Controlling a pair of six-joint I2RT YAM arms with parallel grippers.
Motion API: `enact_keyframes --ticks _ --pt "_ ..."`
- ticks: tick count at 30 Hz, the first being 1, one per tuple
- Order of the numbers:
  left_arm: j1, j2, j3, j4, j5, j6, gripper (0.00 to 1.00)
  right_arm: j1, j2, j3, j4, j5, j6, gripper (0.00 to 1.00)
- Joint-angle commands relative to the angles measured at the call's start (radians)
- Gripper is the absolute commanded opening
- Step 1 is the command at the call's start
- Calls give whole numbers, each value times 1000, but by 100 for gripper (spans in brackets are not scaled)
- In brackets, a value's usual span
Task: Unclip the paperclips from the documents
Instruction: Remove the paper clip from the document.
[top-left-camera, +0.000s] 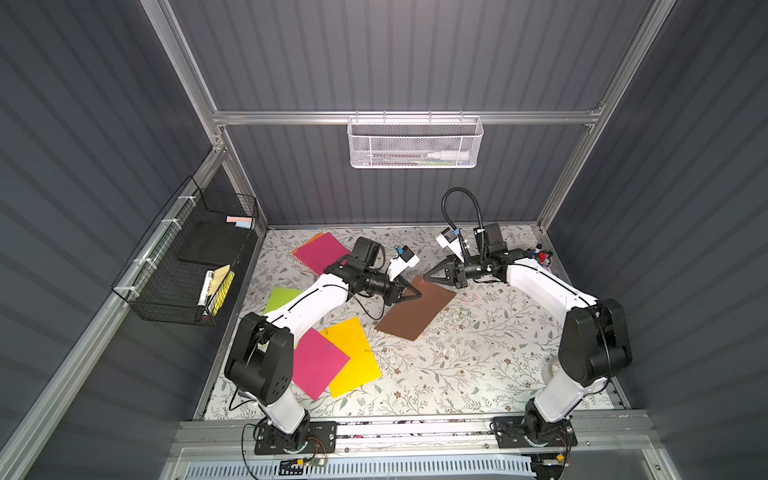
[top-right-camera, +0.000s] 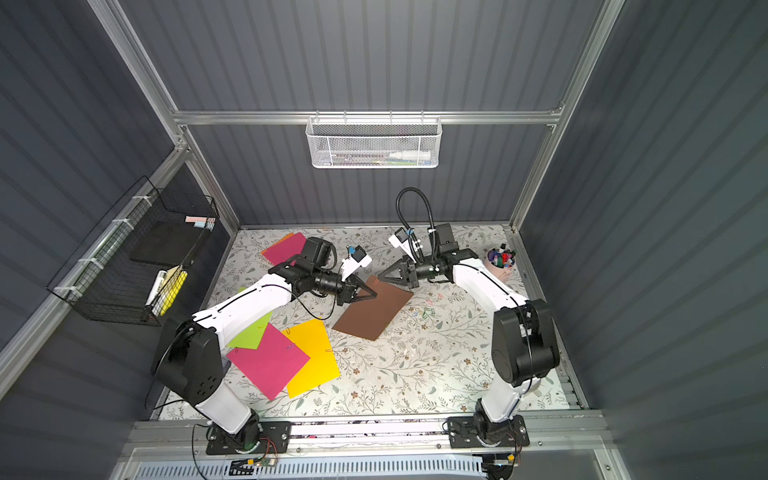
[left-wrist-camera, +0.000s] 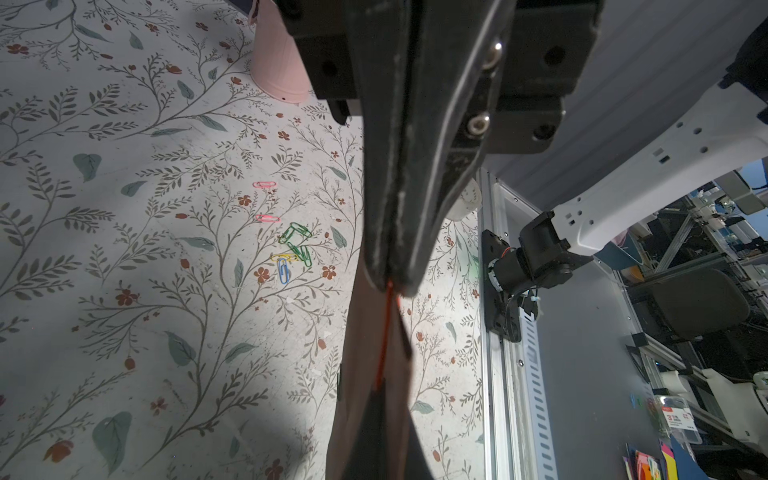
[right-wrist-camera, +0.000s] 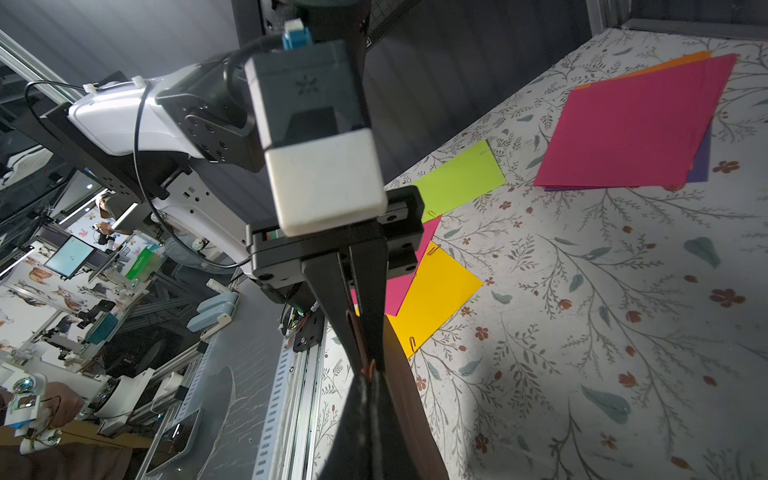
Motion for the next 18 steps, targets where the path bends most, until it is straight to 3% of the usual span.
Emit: enact_keyframes --ticks 1,18 --pt "6 -14 -9 -12 5 0 0 -24 -13 29 14 -9 8 0" --pt "5 -19 -29 8 -21 -14 0 -51 -17 27 35 -20 38 0"
